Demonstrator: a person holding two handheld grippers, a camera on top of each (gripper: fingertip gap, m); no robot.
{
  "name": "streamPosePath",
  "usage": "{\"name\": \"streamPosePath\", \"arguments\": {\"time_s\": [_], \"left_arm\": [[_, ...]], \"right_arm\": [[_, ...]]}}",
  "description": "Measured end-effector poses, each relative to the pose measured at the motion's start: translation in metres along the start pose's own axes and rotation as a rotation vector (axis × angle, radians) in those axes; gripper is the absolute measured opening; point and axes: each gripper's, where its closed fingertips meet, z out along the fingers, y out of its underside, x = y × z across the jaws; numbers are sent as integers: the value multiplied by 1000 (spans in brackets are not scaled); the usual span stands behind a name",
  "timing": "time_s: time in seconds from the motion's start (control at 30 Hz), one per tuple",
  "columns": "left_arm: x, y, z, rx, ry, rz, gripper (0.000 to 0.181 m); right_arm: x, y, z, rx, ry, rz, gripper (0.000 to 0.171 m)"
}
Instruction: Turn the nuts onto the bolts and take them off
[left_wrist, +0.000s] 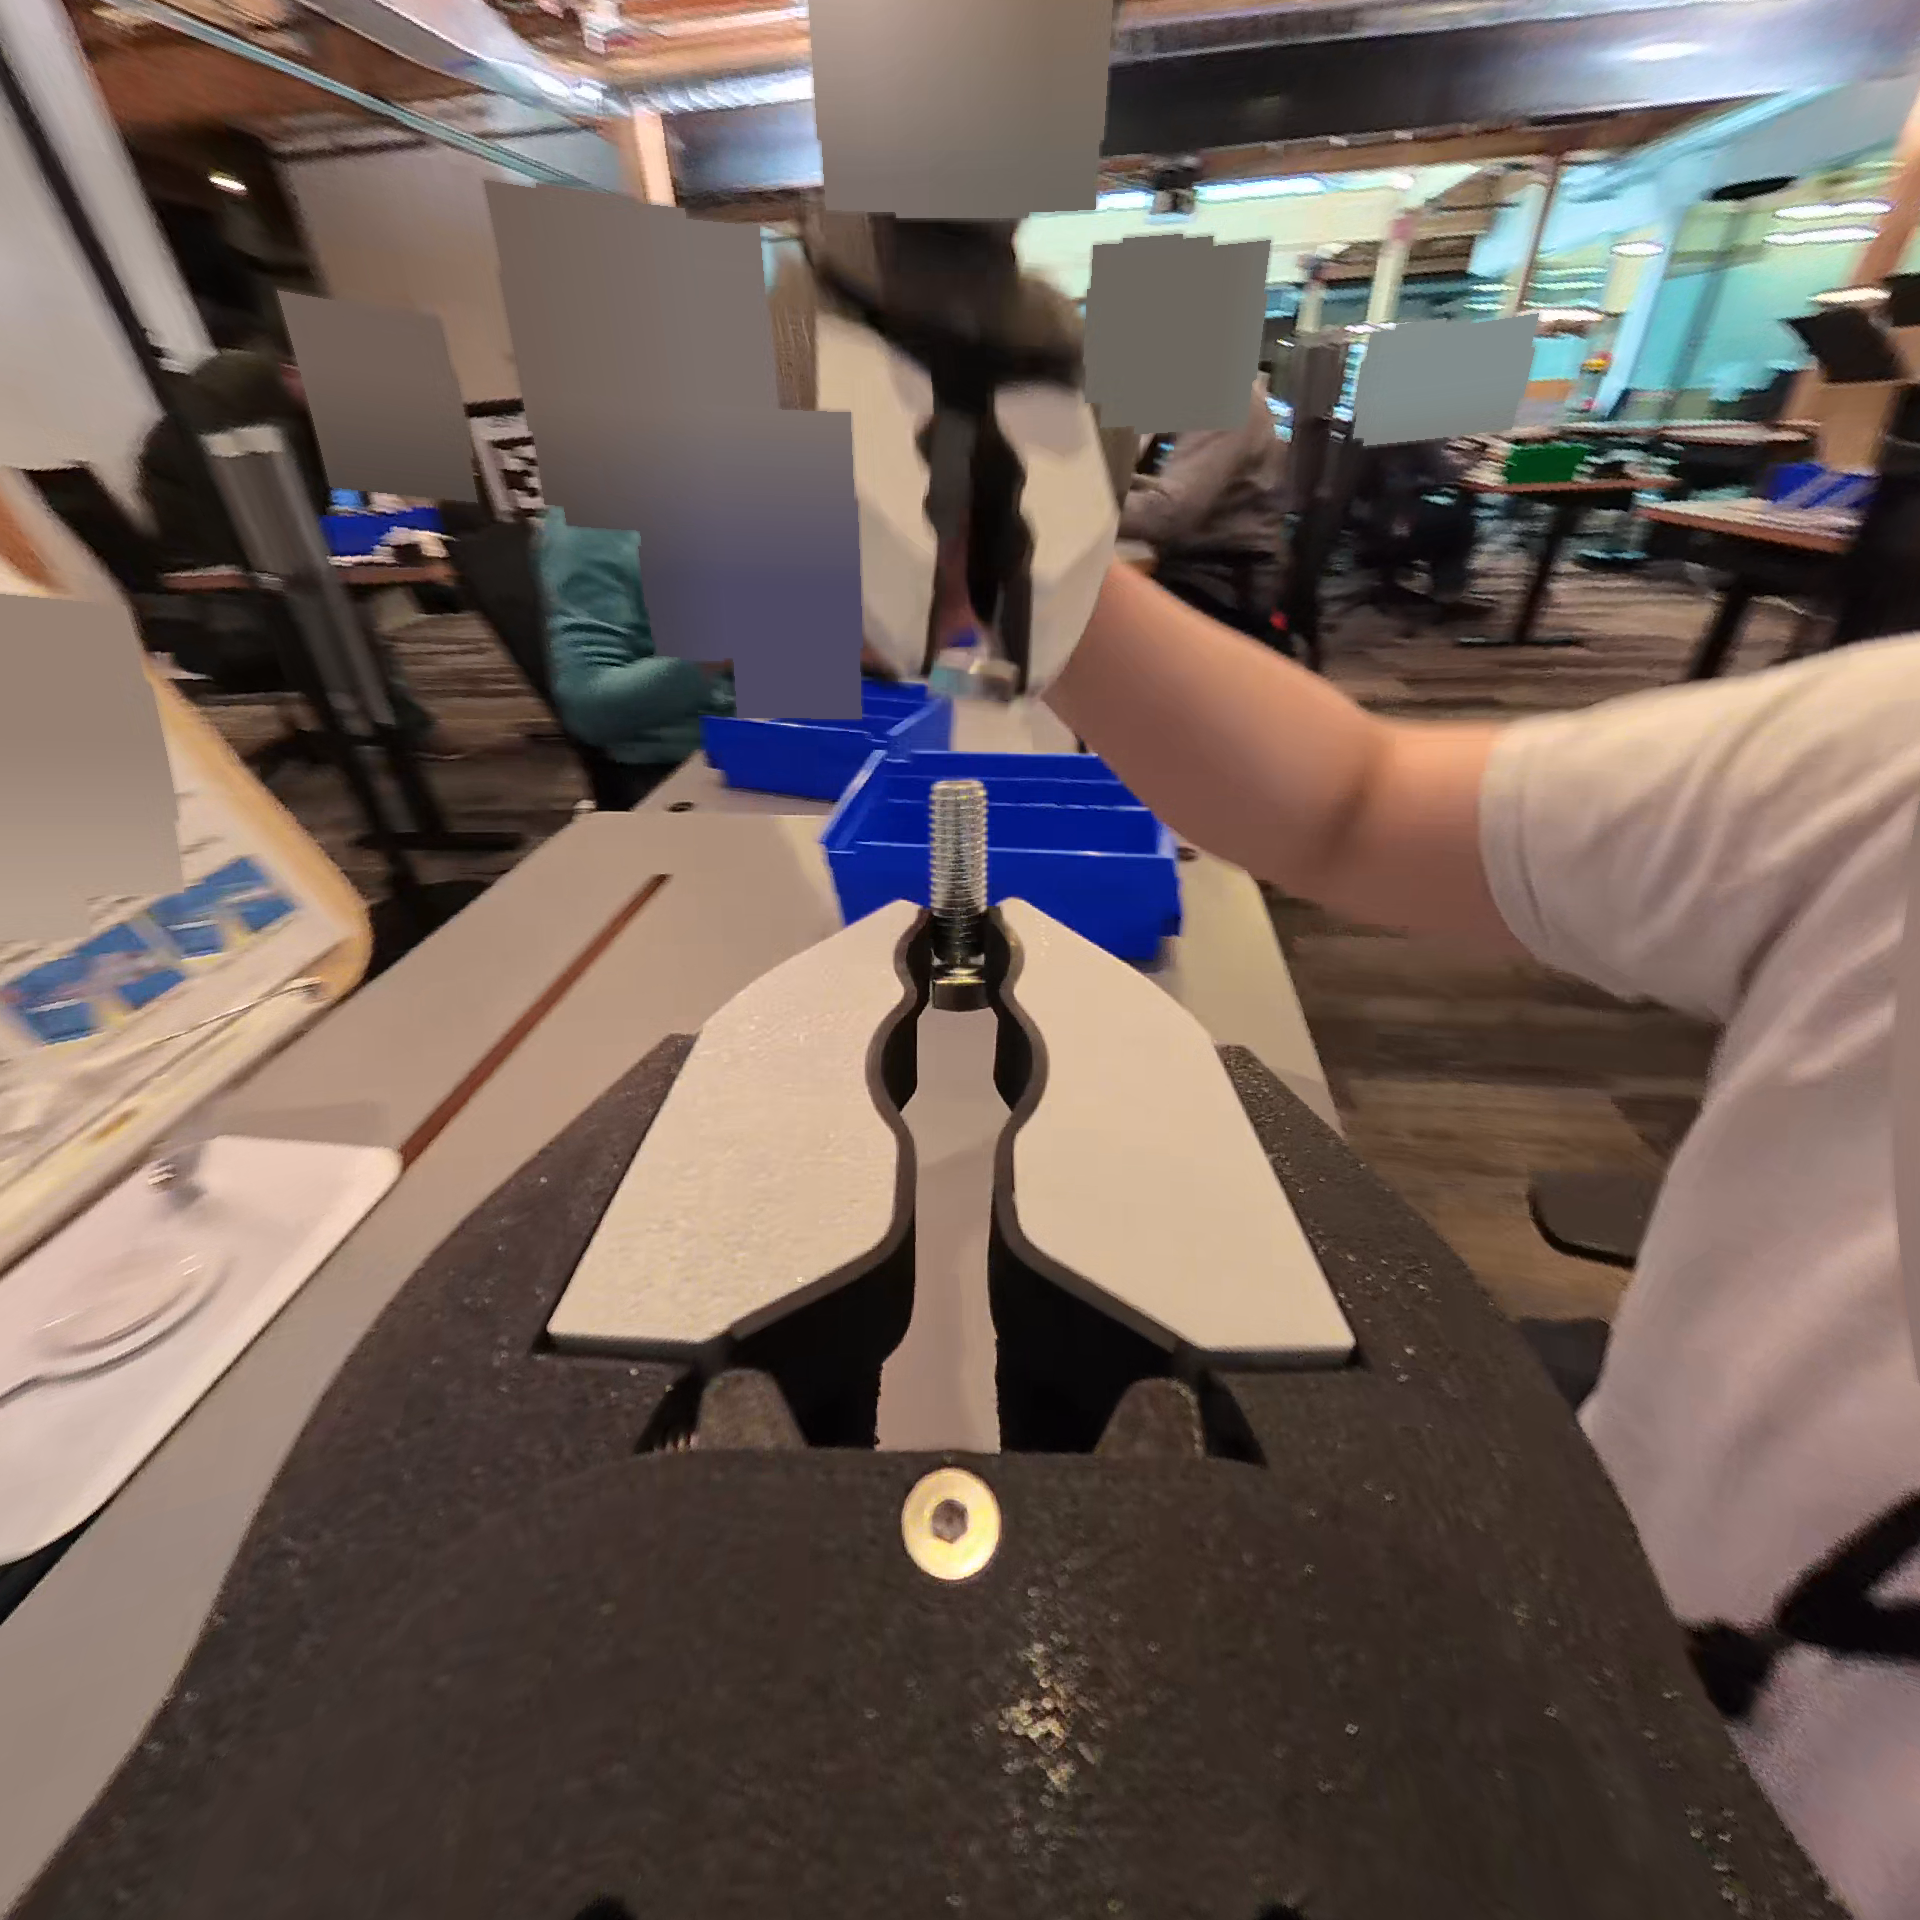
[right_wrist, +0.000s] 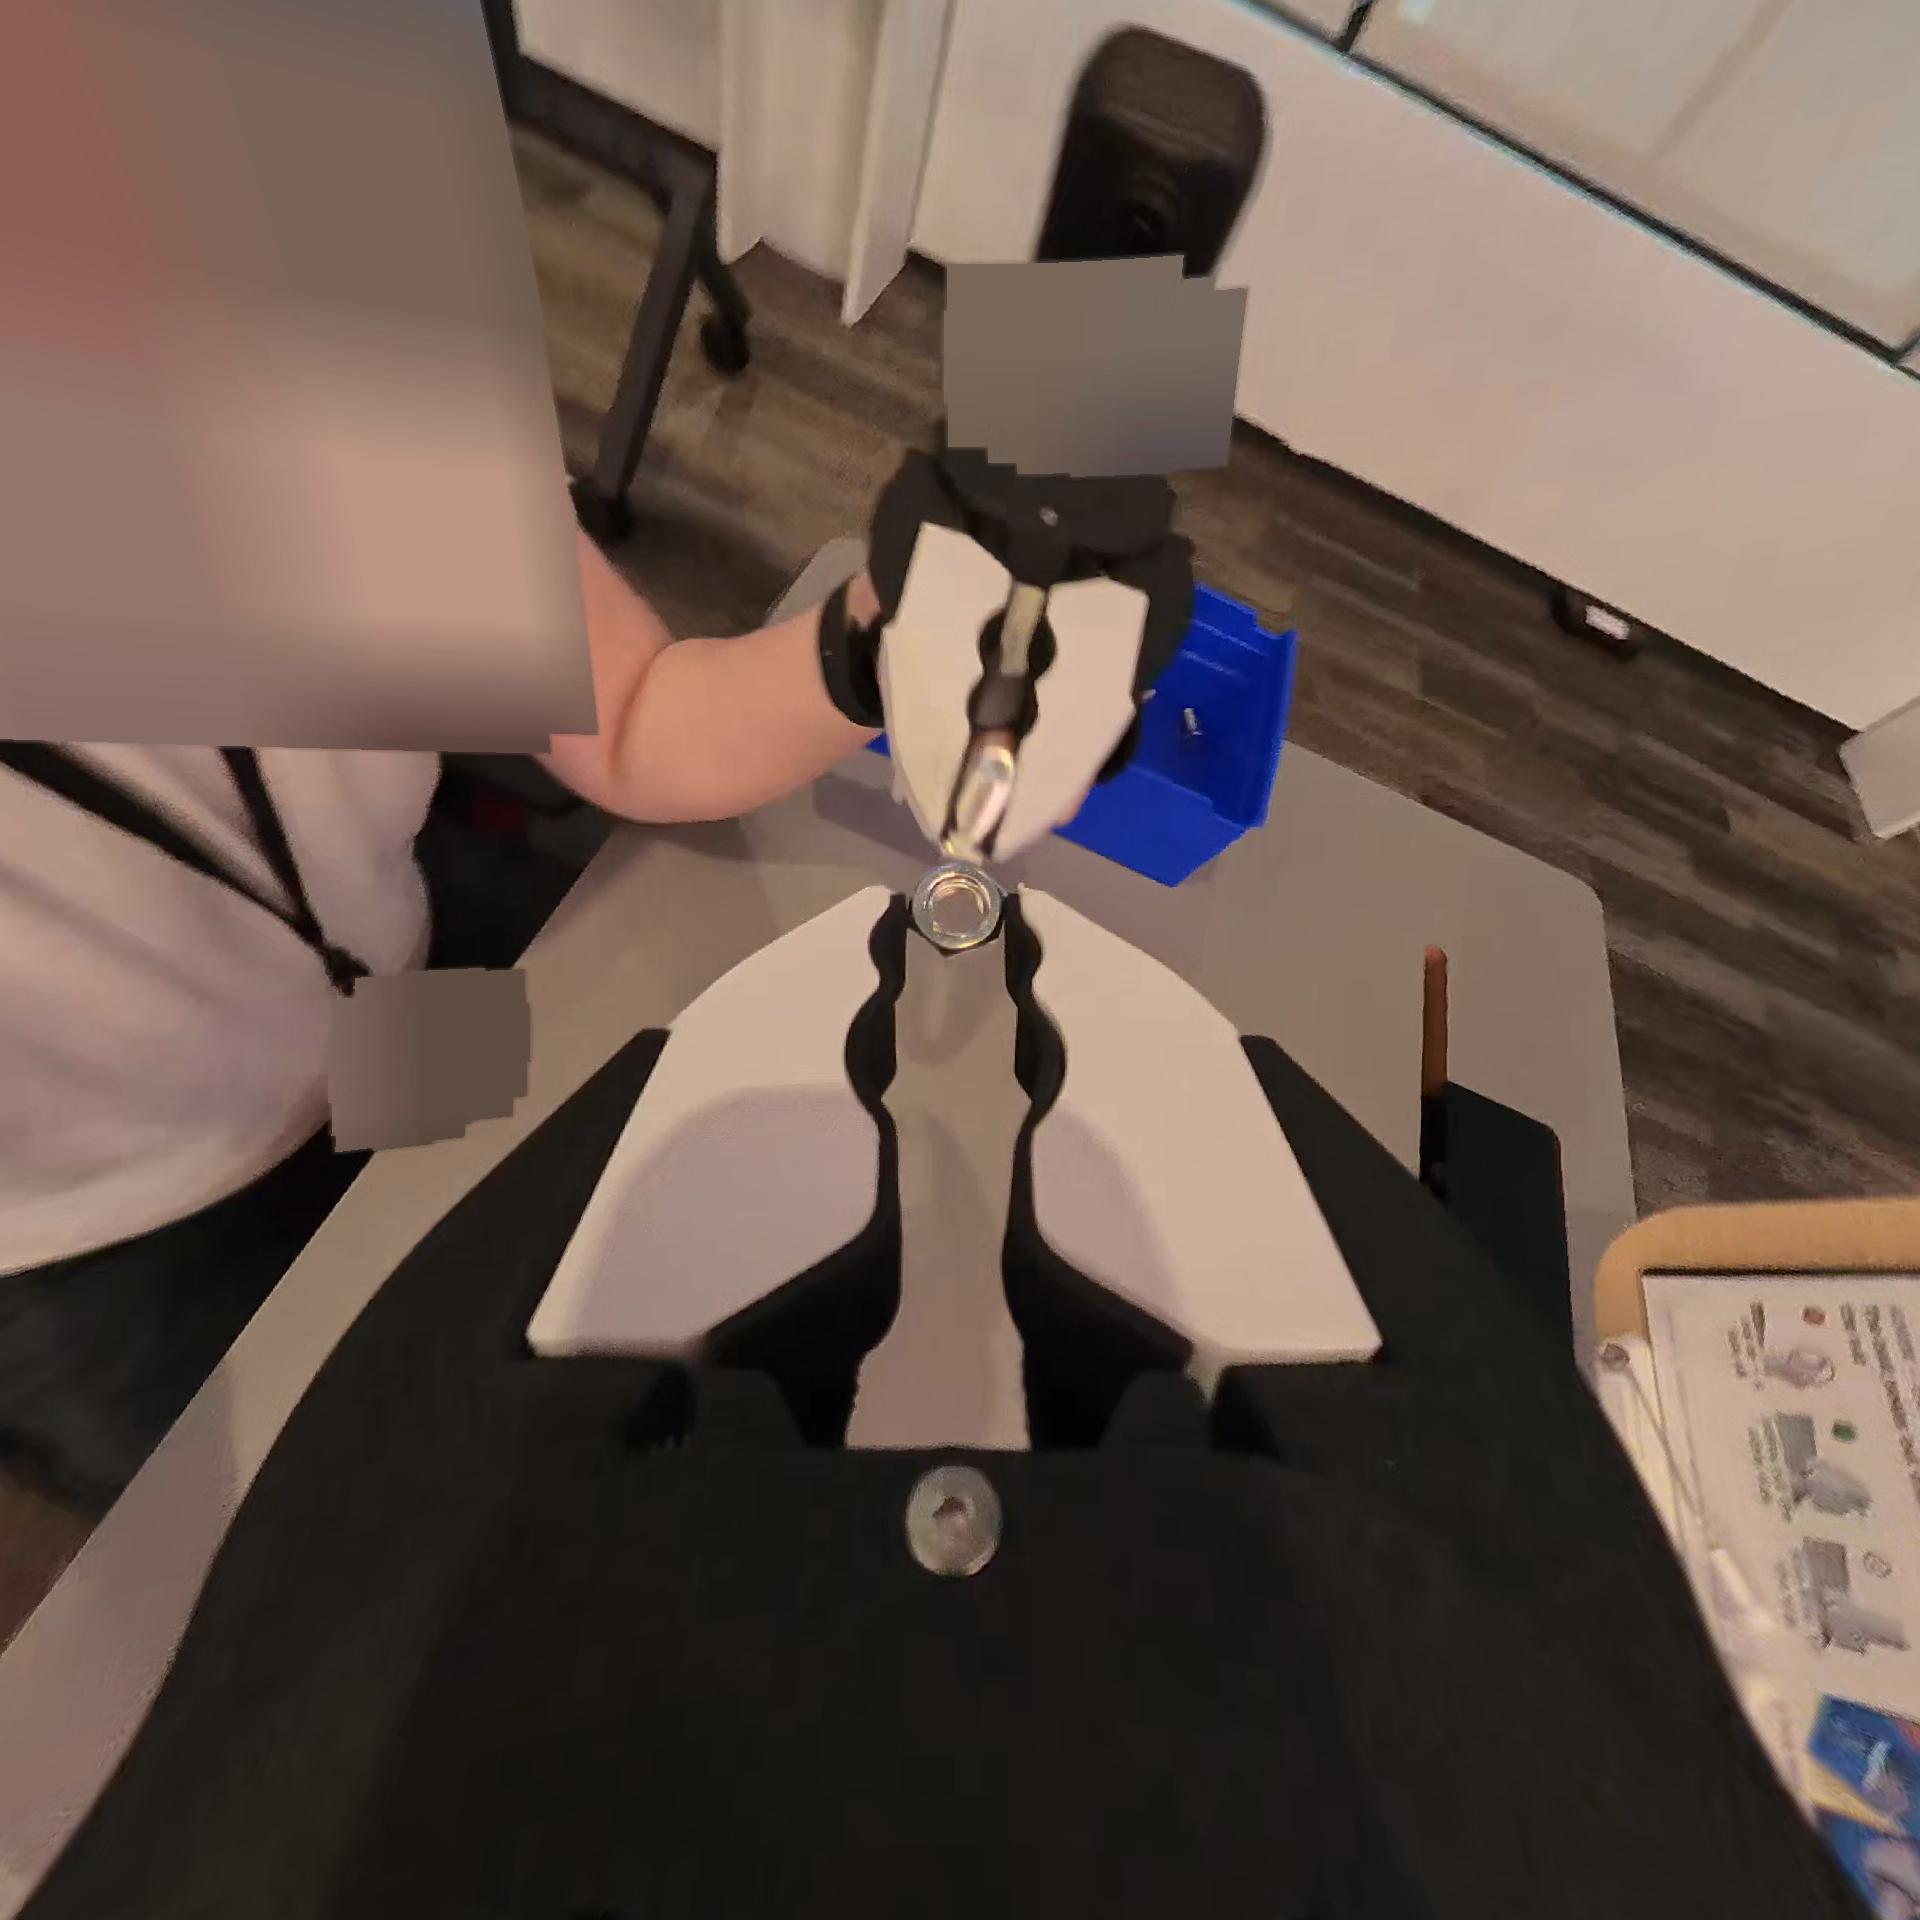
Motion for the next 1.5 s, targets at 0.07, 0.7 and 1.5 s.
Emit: {"name": "streamPosePath", "arguments": {"time_s": [0.07, 0.7, 1.5], "left_arm": [[7, 3, 5, -12, 45, -5, 9], [57, -5, 8, 50, 369, -19, 9], [34, -14, -2, 108, 235, -6, 9]], "right_arm": [[-7, -7, 3, -56, -50, -30, 17], [-45, -26, 28, -95, -288, -105, 17], [-17, -31, 34, -59, -69, -3, 17]]}}
